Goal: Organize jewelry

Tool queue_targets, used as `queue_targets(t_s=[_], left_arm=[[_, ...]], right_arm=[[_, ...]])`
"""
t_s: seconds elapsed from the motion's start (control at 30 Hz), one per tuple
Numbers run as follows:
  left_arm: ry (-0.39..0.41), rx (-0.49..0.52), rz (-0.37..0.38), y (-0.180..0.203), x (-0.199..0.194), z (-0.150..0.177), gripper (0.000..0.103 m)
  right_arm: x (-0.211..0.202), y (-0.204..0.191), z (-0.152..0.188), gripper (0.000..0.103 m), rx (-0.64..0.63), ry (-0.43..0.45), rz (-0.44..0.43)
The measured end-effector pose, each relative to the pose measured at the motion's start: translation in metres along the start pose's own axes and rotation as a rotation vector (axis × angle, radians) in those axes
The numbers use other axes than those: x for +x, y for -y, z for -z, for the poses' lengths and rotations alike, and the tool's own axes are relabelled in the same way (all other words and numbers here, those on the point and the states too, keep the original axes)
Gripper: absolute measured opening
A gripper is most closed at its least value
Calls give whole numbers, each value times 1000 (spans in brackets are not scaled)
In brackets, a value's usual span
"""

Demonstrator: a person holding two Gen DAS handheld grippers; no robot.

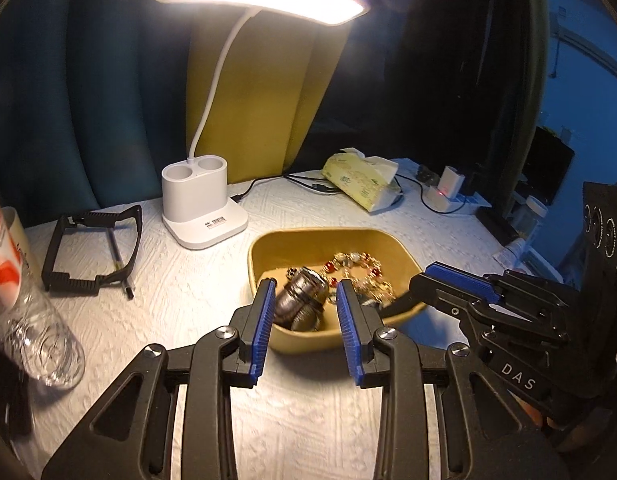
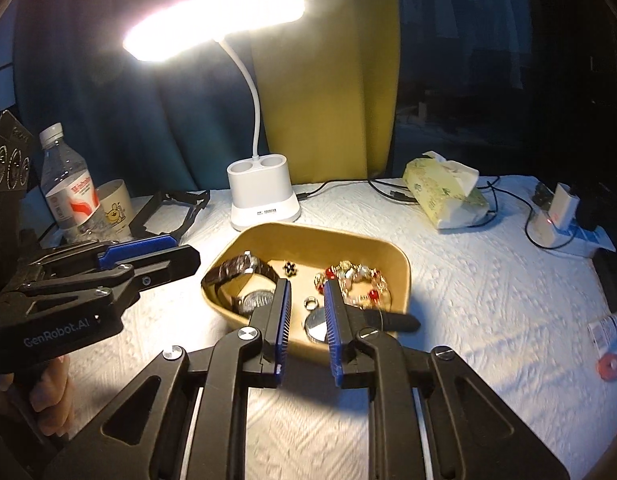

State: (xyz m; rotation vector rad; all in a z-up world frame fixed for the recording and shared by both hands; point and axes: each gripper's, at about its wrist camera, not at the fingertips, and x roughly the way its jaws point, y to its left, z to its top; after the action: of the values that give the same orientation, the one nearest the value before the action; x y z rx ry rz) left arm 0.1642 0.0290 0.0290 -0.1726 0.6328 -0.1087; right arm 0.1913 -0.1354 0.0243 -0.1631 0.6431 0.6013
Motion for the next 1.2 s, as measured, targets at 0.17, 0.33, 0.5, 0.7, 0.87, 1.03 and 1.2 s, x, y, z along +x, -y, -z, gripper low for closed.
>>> queue_targets(t_s=[0.17,0.33,0.5,0.7,0.87,1.03,1.2], left_arm=[[12,11,10,7,-15,9,34],[19,32,22,15,-30,20,34],[25,39,29,22,-43,29,35],[49,48,33,30,-60,36,36],[58,51,38,37,-72,40,37],[67,45,40,41,-80,45,37],[103,46,59,49,-96,48,37]], right_arm=[[-19,-1,11,18,9,9,22],[-38,-2,21,21,29,23,41],[-56,-2,30,31,43,33,58],[-78,3,40,40,64,55,82],[-96,6,48,43,71,78,97],[-111,8,53,44,71,102,109],[-133,9,54,45,77,142,124]])
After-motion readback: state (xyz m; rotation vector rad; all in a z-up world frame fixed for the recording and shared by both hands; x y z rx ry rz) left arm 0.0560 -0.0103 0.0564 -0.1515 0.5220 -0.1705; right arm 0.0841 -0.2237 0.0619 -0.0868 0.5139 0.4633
